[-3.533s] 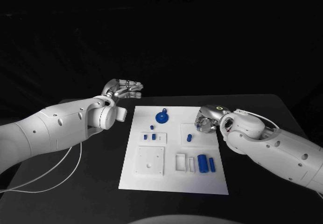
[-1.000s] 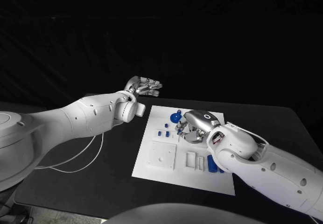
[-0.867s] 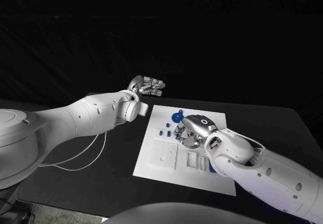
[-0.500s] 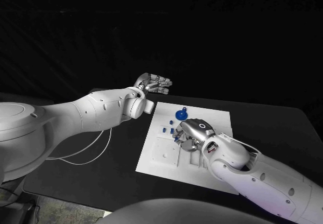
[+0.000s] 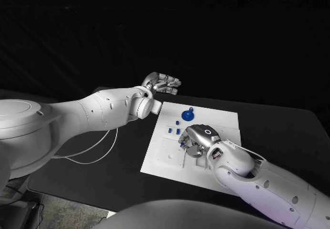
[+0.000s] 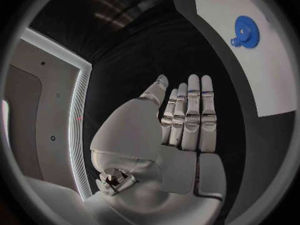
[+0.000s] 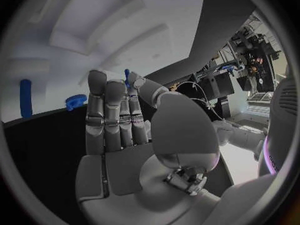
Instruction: Assemble the parts on the task board
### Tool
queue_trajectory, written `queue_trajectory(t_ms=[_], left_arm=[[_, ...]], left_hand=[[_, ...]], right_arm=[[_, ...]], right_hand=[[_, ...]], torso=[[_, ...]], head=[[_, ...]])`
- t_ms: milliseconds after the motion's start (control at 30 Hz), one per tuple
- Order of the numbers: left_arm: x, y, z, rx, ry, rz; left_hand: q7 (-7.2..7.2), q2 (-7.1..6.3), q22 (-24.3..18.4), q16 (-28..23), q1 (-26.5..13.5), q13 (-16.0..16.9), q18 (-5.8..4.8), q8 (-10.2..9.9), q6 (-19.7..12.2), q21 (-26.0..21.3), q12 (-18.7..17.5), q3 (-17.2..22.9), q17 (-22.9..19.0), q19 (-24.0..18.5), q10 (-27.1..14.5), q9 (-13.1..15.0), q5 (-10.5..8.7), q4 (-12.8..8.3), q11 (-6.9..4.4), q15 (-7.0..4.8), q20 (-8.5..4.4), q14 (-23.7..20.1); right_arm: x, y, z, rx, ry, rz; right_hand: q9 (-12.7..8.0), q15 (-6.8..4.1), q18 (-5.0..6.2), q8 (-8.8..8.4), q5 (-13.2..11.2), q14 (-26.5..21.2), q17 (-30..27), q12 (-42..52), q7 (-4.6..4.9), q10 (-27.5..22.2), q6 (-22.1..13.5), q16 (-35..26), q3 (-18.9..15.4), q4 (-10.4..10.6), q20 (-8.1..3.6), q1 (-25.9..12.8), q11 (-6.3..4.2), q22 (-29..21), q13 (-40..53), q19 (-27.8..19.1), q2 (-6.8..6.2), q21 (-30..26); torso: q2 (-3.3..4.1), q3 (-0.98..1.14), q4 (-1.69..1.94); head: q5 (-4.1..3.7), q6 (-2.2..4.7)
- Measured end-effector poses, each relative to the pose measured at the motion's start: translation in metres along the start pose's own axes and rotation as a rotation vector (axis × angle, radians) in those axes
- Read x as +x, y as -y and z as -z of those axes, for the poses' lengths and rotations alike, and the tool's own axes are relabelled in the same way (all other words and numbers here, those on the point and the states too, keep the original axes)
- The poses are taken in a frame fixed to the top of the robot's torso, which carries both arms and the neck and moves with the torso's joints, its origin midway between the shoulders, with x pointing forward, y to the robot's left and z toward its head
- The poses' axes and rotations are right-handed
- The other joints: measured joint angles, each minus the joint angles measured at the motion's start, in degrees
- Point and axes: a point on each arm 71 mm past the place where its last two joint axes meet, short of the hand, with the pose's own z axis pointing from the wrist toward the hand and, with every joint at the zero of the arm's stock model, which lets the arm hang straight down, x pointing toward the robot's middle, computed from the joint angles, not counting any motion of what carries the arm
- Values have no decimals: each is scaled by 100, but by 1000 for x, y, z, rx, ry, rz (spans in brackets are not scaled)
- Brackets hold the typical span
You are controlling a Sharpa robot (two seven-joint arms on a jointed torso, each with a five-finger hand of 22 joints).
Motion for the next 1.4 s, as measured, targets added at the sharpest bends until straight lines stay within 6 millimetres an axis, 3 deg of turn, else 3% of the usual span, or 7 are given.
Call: queue_trajectory(t_ms=[767,1400], left_arm=[[-2,-1,0,-3,0,5],[-2,-1,0,-3,-2,8]], left_hand=[[0,23,-40,0,-23,0,0,-3,0,0,0,-24,5,0,0,0,0,24,0,0,0,0],[-20,22,-116,0,-23,0,0,-3,-21,0,0,-62,9,0,0,0,0,15,0,0,0,0]], right_arm=[[12,-5,0,3,-14,-3],[13,-6,1,1,-23,6]], right_hand=[[-19,-13,1,6,28,16,9,-9,0,0,-1,-5,24,-8,-25,0,-3,40,-2,0,-1,1],[-14,-11,4,3,28,15,15,-16,13,6,10,-5,24,-8,-24,-1,-11,59,2,1,-1,1]], torso=[[8,7,9],[9,8,12]], head=[[85,-52],[84,-107]])
